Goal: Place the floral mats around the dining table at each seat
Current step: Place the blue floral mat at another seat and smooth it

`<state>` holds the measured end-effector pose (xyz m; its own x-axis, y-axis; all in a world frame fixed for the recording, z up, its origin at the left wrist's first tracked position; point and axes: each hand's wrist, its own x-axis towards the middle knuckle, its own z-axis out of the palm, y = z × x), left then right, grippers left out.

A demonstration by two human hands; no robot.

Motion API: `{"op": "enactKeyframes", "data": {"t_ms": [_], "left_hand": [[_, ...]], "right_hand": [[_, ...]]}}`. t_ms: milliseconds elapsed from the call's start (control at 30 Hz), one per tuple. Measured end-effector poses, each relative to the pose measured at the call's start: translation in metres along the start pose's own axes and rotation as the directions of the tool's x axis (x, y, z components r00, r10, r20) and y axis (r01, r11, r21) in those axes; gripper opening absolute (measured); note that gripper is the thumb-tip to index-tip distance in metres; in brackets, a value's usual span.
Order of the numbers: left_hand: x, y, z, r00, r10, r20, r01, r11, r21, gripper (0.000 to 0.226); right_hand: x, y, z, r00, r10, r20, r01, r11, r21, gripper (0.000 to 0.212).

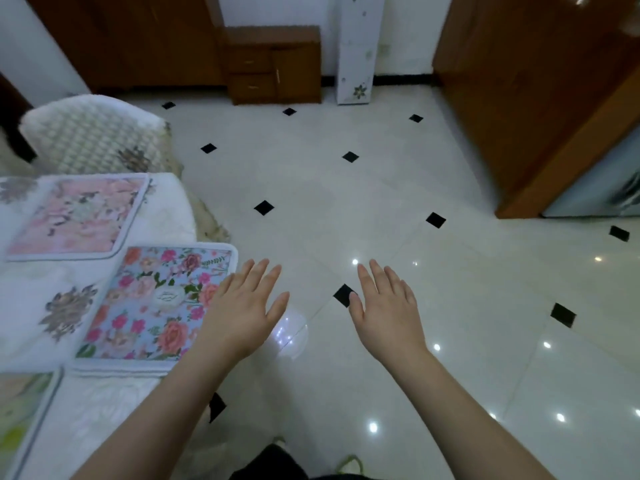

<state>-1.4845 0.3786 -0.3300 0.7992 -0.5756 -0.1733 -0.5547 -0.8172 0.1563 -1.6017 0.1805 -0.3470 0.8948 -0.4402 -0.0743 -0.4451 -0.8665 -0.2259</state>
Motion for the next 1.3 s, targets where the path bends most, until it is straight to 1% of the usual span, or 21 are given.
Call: {"op": "enactKeyframes", "data": {"t_ms": [100, 200, 333, 500, 667, 733, 800, 833, 867, 933, 1000, 1067, 1133, 1167, 1200, 1233, 1300], "left_hand": [[0.006, -0.023, -0.003, 0.996, -0.083, -0.033, 0.083, 0.996, -0.017, 0.089], [0.015, -0.049, -0.003, 0.986, -0.151, -0.064, 0.15, 0.988, -0.027, 0.091], [0.031, -0.083, -0.004, 0.974, -0.21, -0.085, 0.204, 0.976, -0.078, 0.09], [0.044, -0.124, -0.007, 0.962, -0.269, -0.049, 0.262, 0.958, -0.117, 0.091], [0.052, -0.154, 0.01, 0.941, -0.337, -0.033, 0.327, 0.929, -0.175, 0.085], [0.051, -0.166, 0.013, 0.926, -0.377, -0.022, 0.363, 0.905, -0.221, 0.09], [0.049, -0.176, 0.015, 0.911, -0.413, 0.005, 0.401, 0.882, -0.247, 0.102], [0.047, -0.182, 0.016, 0.9, -0.435, 0.018, 0.425, 0.869, -0.255, 0.103], [0.046, -0.187, 0.019, 0.887, -0.461, 0.032, 0.452, 0.852, -0.265, 0.099], [0.043, -0.197, 0.023, 0.859, -0.51, 0.043, 0.503, 0.826, -0.256, 0.085], [0.042, -0.203, 0.033, 0.834, -0.55, 0.041, 0.547, 0.815, -0.193, 0.071], [0.044, -0.209, 0.044, 0.803, -0.594, 0.05, 0.592, 0.783, -0.192, 0.058], [0.05, -0.211, 0.051, 0.77, -0.637, 0.034, 0.631, 0.753, -0.187, 0.056], [0.052, -0.212, 0.054, 0.749, -0.663, 0.023, 0.654, 0.733, -0.188, 0.058], [0.054, -0.211, 0.056, 0.725, -0.688, 0.008, 0.677, 0.711, -0.189, 0.059], [0.055, -0.209, 0.058, 0.702, -0.713, 0.003, 0.7, 0.689, -0.188, 0.058], [0.058, -0.204, 0.059, 0.657, -0.754, -0.012, 0.74, 0.648, -0.182, 0.057]], "right_hand": [[0.033, -0.023, 0.004, 0.996, -0.085, 0.009, 0.085, 0.996, -0.002, 0.067], [0.066, -0.056, 0.012, 0.982, -0.183, 0.049, 0.184, 0.983, -0.017, 0.075], [0.102, -0.109, 0.023, 0.956, -0.269, 0.114, 0.274, 0.961, -0.034, 0.081], [0.139, -0.161, 0.031, 0.912, -0.369, 0.181, 0.388, 0.917, -0.086, 0.078], [0.165, -0.203, 0.046, 0.882, -0.418, 0.216, 0.446, 0.89, -0.097, 0.065], [0.173, -0.217, 0.054, 0.851, -0.462, 0.249, 0.499, 0.86, -0.108, 0.065], [0.185, -0.231, 0.062, 0.825, -0.501, 0.26, 0.54, 0.835, -0.105, 0.068], [0.192, -0.239, 0.064, 0.816, -0.515, 0.264, 0.554, 0.826, -0.102, 0.068], [0.199, -0.247, 0.066, 0.804, -0.531, 0.269, 0.571, 0.815, -0.099, 0.068], [0.211, -0.264, 0.073, 0.754, -0.578, 0.312, 0.632, 0.768, -0.106, 0.071], [0.218, -0.279, 0.084, 0.693, -0.619, 0.369, 0.69, 0.717, -0.094, 0.07], [0.223, -0.293, 0.095, 0.632, -0.675, 0.381, 0.744, 0.666, -0.054, 0.07], [0.233, -0.302, 0.107, 0.549, -0.723, 0.419, 0.802, 0.596, -0.021, 0.064], [0.24, -0.305, 0.113, 0.493, -0.74, 0.459, 0.836, 0.548, -0.014, 0.06], [0.248, -0.307, 0.116, 0.43, -0.747, 0.506, 0.866, 0.5, 0.003, 0.059], [0.258, -0.31, 0.118, 0.383, -0.756, 0.532, 0.885, 0.466, 0.025, 0.06], [0.277, -0.318, 0.12, 0.32, -0.771, 0.551, 0.912, 0.409, 0.042, 0.06]]}}
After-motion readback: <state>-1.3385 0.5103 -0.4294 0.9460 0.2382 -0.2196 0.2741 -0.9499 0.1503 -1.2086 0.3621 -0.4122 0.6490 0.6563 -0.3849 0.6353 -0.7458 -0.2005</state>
